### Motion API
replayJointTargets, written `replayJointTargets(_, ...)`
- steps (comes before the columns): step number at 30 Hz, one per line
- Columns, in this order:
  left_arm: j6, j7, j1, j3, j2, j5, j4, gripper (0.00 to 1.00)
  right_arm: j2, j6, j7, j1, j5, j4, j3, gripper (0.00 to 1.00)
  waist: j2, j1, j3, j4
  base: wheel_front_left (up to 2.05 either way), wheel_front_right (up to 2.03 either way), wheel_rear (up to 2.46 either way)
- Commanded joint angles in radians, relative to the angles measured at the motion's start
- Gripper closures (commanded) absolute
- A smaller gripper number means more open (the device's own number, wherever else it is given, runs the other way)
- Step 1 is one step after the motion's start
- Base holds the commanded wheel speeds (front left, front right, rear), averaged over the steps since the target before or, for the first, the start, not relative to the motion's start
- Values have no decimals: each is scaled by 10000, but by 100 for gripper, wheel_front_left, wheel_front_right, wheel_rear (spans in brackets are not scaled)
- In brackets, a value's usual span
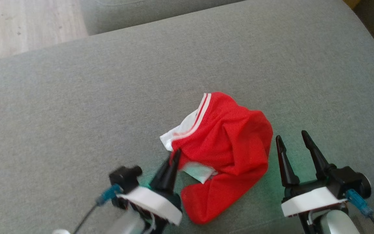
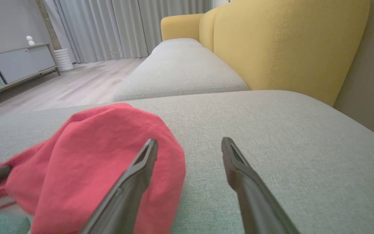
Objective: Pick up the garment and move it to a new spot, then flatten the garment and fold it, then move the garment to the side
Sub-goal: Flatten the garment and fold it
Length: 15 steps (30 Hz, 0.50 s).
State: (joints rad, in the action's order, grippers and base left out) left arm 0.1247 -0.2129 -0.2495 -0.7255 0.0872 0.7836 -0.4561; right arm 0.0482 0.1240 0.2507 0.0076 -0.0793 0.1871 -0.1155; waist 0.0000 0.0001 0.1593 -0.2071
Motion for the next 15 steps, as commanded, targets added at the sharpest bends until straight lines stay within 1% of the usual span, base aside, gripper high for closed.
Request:
replayJointTargets(1, 58, -191, -547, 501, 202, 164, 539, 100, 21, 67, 111, -307, 10, -313, -165, 0, 0, -1, -97, 134, 0, 0, 0)
replayJointTargets(5, 35, -313, -1140, 1196, 855, 235, 1423, 100, 21, 67, 111, -249, 28, -281, -171, 0, 0, -1, -325, 383, 0, 0, 0)
replayJointTargets(8, -157, -263, -1736, 1771, 1508, 134, 2199, 100, 21, 67, 111, -232, 1, -264, -231, 0, 0, -1, -517, 523, 0, 0, 0)
replayJointTargets(12, -431, 225, -2598, 2417, 2445, 13, 3205, 100, 21, 67, 111, -236, -51, -236, -361, 0, 0, -1, -715, 618, 0, 0, 0)
replayJointTargets(15, -542, 773, -3291, 2753, 3139, -114, 3746, 100, 21, 67, 111, -267, -88, -210, -470, 0, 0, -1, -811, 614, 0, 0, 0)
